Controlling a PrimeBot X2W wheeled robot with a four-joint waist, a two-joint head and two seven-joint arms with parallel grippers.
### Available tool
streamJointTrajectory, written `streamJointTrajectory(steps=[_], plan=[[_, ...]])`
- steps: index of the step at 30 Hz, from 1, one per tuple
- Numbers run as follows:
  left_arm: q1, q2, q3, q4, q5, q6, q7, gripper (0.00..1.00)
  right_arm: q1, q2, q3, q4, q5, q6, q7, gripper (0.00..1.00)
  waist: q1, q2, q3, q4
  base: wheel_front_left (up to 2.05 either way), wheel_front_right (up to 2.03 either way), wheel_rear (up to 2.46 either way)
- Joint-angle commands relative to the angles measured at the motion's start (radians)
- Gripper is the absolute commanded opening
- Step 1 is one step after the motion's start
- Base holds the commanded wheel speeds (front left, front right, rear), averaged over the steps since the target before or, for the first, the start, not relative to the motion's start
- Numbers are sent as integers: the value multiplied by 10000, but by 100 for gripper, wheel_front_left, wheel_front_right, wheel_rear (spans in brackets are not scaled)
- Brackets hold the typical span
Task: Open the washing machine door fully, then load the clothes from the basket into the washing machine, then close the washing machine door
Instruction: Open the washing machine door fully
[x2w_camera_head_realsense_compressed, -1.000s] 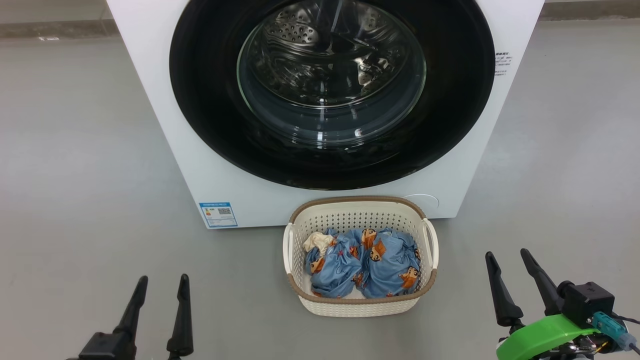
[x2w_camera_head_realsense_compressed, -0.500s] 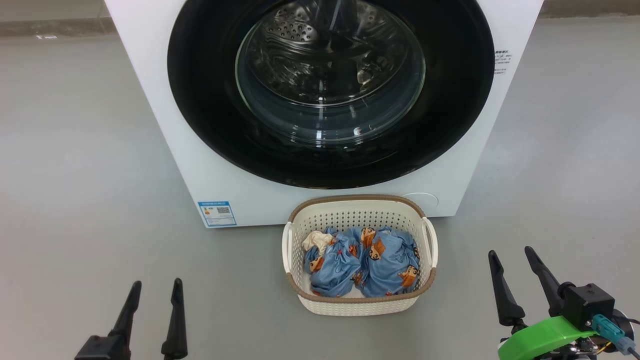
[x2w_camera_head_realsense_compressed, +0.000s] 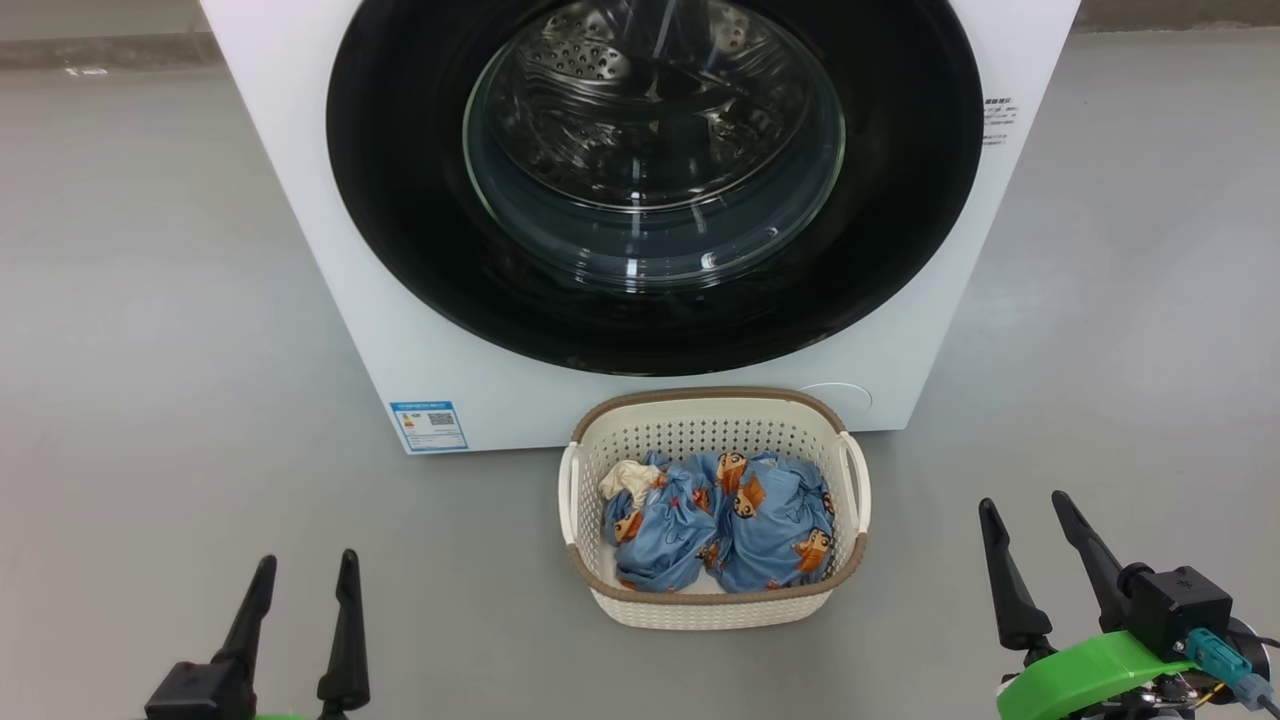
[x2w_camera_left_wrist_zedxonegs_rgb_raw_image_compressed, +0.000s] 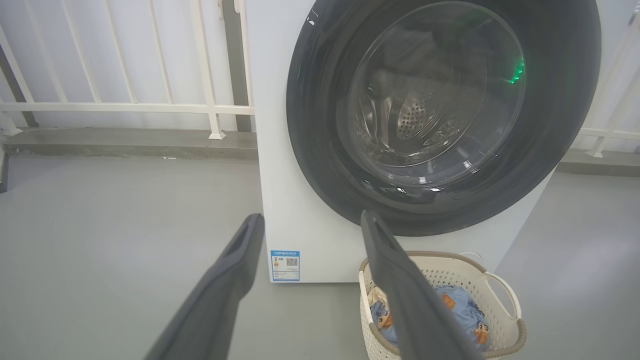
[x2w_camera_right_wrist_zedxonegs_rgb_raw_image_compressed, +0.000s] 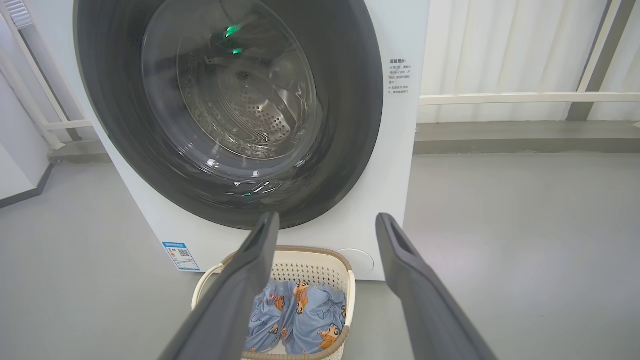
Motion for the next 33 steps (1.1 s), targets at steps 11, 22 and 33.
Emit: streamJointTrajectory(steps=[11, 22, 33], plan=[[-390, 101, 358, -228, 205, 4, -136, 100, -146, -67, 166, -278, -103, 58, -134, 100, 0, 0, 62, -71, 94, 94, -189], [-416, 90, 297, -154, 156, 4, -136, 100, -192, -67, 229, -251, -78, 58, -134, 100, 0, 0, 71, -138, 123, 123, -246], [-417, 76, 269, -394, -338, 4, -136, 100, -205, -62, 224, -237, -50, 58, -134, 100, 0, 0, 77, -171, 117, 117, -233]])
